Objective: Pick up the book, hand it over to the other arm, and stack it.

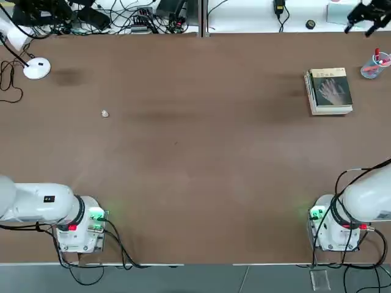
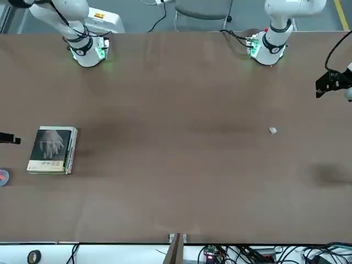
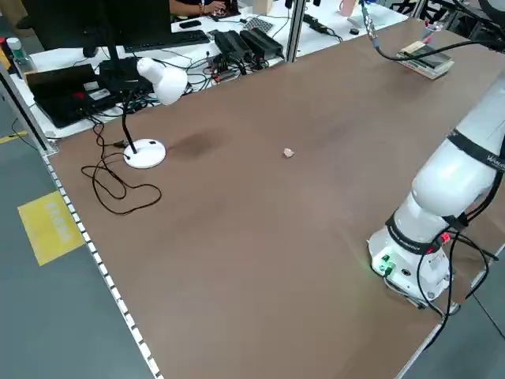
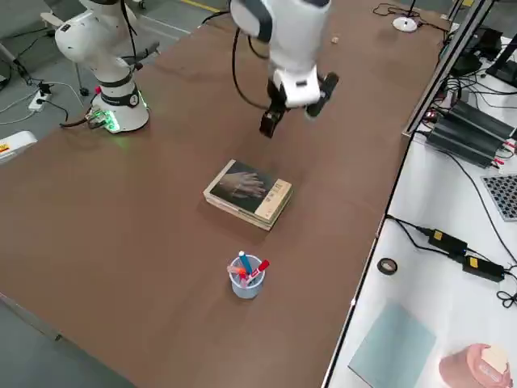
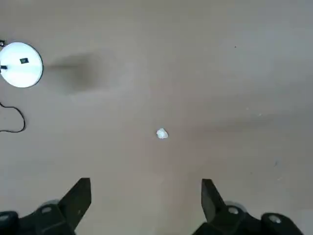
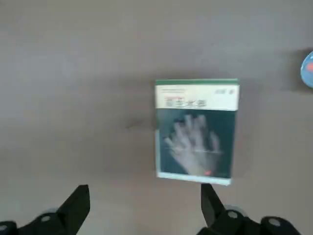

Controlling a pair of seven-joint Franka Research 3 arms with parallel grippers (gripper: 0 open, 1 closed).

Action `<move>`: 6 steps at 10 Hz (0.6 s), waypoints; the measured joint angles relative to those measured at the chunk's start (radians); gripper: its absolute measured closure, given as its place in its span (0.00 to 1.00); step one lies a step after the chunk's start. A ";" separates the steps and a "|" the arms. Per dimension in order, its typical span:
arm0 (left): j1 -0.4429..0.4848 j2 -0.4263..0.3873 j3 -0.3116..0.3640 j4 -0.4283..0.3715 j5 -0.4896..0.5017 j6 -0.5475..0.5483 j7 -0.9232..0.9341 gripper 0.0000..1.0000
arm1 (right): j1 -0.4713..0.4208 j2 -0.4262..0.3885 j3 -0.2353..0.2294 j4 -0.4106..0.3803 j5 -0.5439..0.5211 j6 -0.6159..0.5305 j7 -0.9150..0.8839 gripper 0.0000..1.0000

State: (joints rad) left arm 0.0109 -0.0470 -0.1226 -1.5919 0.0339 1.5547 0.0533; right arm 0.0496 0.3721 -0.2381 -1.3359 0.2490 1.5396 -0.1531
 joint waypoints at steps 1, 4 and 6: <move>0.002 -0.009 0.002 0.000 0.000 -0.018 -0.001 0.00 | 0.038 -0.038 0.009 -0.012 -0.023 -0.007 0.066 0.00; 0.031 -0.029 0.004 0.000 -0.003 -0.049 -0.004 0.00 | 0.150 -0.148 0.018 -0.028 -0.101 -0.027 0.215 0.00; 0.045 -0.029 0.005 0.000 -0.010 -0.049 0.000 0.00 | 0.195 -0.214 0.020 -0.034 -0.153 -0.043 0.252 0.00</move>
State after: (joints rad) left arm 0.0563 -0.0758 -0.1174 -1.5916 0.0242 1.5059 0.0538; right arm 0.2447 0.1581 -0.2186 -1.3704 0.0956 1.4966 0.0991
